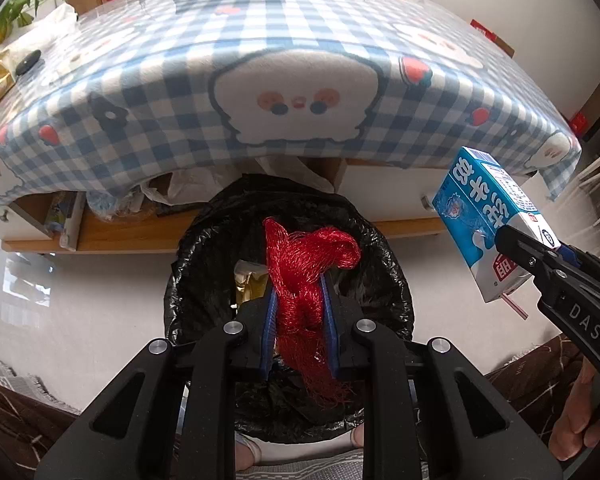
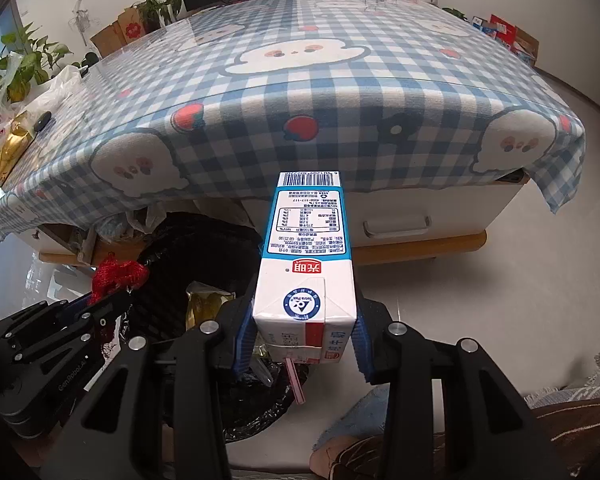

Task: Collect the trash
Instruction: 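Open the left tool to drop the red mesh net into the bin, then lower the milk carton into the bin and open the right tool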

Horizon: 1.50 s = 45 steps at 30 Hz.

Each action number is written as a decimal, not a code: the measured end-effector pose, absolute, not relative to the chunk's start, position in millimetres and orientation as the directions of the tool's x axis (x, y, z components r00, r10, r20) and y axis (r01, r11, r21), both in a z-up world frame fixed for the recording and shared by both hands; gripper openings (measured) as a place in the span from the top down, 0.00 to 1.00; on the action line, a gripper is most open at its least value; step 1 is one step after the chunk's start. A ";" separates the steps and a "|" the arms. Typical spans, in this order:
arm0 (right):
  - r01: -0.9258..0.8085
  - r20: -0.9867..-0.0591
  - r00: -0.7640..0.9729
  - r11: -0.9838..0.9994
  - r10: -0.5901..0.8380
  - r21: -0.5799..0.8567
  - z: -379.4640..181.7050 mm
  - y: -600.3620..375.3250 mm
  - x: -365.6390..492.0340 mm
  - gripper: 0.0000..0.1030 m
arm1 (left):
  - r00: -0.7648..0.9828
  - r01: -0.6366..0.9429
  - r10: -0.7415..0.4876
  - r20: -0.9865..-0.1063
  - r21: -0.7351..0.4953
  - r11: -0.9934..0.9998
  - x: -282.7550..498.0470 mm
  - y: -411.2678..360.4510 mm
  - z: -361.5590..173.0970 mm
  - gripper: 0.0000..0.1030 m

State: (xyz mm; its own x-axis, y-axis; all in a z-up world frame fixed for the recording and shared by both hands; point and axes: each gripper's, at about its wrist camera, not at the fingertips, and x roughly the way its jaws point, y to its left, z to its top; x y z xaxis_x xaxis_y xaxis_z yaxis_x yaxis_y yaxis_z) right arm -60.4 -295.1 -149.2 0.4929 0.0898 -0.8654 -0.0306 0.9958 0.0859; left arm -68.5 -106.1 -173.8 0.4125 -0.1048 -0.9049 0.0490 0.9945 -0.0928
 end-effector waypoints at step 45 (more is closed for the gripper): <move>-0.176 -0.835 0.517 0.978 0.187 0.110 -132.9 -177.6 -58.1 0.63 | 0.470 -0.099 -0.006 -0.882 -0.059 0.993 -84.7 10.7 -155.2 0.06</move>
State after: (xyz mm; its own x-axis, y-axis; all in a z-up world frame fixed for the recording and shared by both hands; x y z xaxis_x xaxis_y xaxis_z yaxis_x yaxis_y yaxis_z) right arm -58.1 -177.6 -132.9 0.5170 0.1866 -0.8354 -0.1758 0.9783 0.1098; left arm -84.7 10.7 -155.2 0.4704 -0.0057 -0.8824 -0.0994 0.9933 -0.0594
